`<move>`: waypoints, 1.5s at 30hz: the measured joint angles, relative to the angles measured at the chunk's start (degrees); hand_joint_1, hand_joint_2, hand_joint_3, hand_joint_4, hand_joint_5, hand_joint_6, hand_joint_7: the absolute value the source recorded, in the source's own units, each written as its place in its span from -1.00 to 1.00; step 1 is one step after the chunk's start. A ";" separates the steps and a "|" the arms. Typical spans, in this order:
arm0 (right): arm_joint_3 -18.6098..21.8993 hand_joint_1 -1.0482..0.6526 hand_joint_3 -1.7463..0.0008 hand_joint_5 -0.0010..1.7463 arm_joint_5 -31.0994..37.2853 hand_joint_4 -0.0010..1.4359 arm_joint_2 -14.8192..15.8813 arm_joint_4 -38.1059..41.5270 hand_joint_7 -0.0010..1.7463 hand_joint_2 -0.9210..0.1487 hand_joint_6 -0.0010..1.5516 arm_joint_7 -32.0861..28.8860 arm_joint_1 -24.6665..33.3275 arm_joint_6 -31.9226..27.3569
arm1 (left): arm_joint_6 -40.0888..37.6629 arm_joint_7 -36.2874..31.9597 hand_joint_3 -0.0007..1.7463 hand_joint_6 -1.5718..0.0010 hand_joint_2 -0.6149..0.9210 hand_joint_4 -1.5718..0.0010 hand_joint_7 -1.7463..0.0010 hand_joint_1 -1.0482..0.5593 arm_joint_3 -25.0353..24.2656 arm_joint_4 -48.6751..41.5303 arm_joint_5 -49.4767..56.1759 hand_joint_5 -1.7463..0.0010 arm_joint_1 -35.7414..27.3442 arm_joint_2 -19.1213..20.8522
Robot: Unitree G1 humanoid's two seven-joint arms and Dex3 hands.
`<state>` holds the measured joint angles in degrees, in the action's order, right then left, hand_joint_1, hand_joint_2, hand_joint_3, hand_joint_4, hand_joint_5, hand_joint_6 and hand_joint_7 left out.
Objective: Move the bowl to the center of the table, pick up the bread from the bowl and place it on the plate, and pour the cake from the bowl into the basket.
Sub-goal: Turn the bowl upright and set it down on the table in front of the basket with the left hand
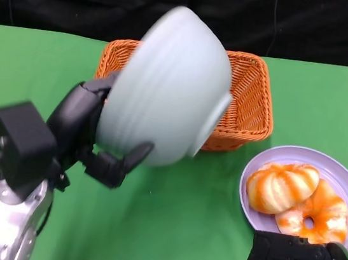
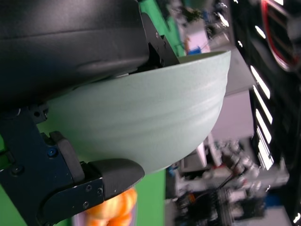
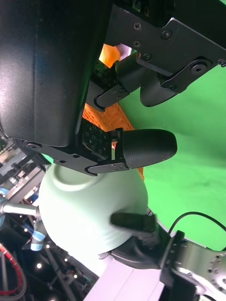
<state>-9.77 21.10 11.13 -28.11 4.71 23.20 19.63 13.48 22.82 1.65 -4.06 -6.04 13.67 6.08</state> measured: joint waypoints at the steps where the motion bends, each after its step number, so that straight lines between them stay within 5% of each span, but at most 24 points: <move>1: 0.02 0.42 -1.00 1.00 0.03 0.46 -0.01 0.00 0.66 0.58 0.17 -0.07 0.00 0.01 | 1.83 0.43 0.90 -0.16 0.12 -0.31 -0.86 0.19 0.31 -0.01 0.90 -1.00 -0.28 0.72; 7: 0.45 0.43 -1.00 1.00 0.35 0.45 -0.50 0.21 0.66 0.61 0.18 -2.07 -0.11 1.25 | 18.24 0.04 0.98 -0.10 0.04 -0.31 -0.97 0.25 1.98 -2.23 11.89 -1.00 -2.06 6.66; 15: 0.63 0.40 -1.00 1.00 0.30 0.44 -1.22 0.51 0.65 0.57 0.18 -3.51 -0.37 2.28 | 30.44 -3.26 0.95 -0.05 -0.02 -0.28 -1.00 0.24 2.94 -6.91 22.94 -1.00 -2.81 13.07; 22: 0.79 0.40 -1.00 0.98 0.24 0.41 -1.69 1.28 0.64 0.55 0.17 -5.27 -0.37 4.38 | 41.67 -20.72 0.36 0.04 0.22 -0.25 -1.00 0.14 4.75 -10.64 48.73 -1.00 -1.72 17.37; 27: 0.96 0.39 -1.00 0.98 0.01 0.40 -1.75 1.88 0.64 0.55 0.16 -5.59 -0.26 5.45 | 40.57 -32.62 0.24 0.08 0.27 -0.23 -1.00 0.16 8.22 -10.71 61.97 -1.00 -1.22 19.49; 33: 1.10 0.39 -1.00 0.98 0.05 0.41 -1.82 2.08 0.63 0.57 0.16 -5.98 -0.23 6.07 | 33.56 -47.99 -0.74 0.02 0.68 -0.24 -0.91 0.03 17.19 -10.84 77.86 -1.00 0.70 22.61; 36: 1.09 0.40 -1.00 0.98 0.03 0.41 -1.90 2.14 0.62 0.57 0.17 -6.10 -0.23 6.18 | 28.53 -52.36 -0.88 -0.09 0.77 -0.24 -0.65 0.01 21.65 -12.97 81.77 -1.00 2.04 22.84; 38: 1.07 0.40 -1.00 0.97 0.02 0.41 -1.93 2.22 0.62 0.57 0.17 -6.18 -0.22 6.29 | 24.78 -52.00 -0.96 -0.27 0.80 -0.18 0.00 -0.09 23.97 -13.93 82.37 -1.00 2.51 22.35; 42: 1.04 0.41 -1.00 0.97 0.02 0.41 -2.00 2.31 0.61 0.58 0.17 -6.26 -0.25 6.44 | 19.87 -49.62 -0.99 -0.35 0.82 -0.17 0.23 -0.12 26.89 -14.30 81.89 -1.00 2.75 21.37; 44: 1.07 0.41 -1.00 0.96 0.02 0.41 -2.08 2.32 0.61 0.58 0.17 -6.27 -0.25 6.43 | 19.73 -42.69 -0.84 0.09 0.96 0.15 0.69 -0.15 27.08 -13.11 75.63 -0.01 2.48 21.48; 45: 1.08 0.41 -1.00 0.96 0.03 0.41 -2.13 2.32 0.61 0.58 0.18 -6.27 -0.25 6.42 | 19.77 -38.32 -0.82 0.14 0.98 0.16 0.77 -0.16 27.08 -12.28 72.00 0.16 2.21 21.49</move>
<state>-8.69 21.13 9.00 -25.80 -1.56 22.96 26.05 33.25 -15.50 28.73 -16.34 65.96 15.88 27.57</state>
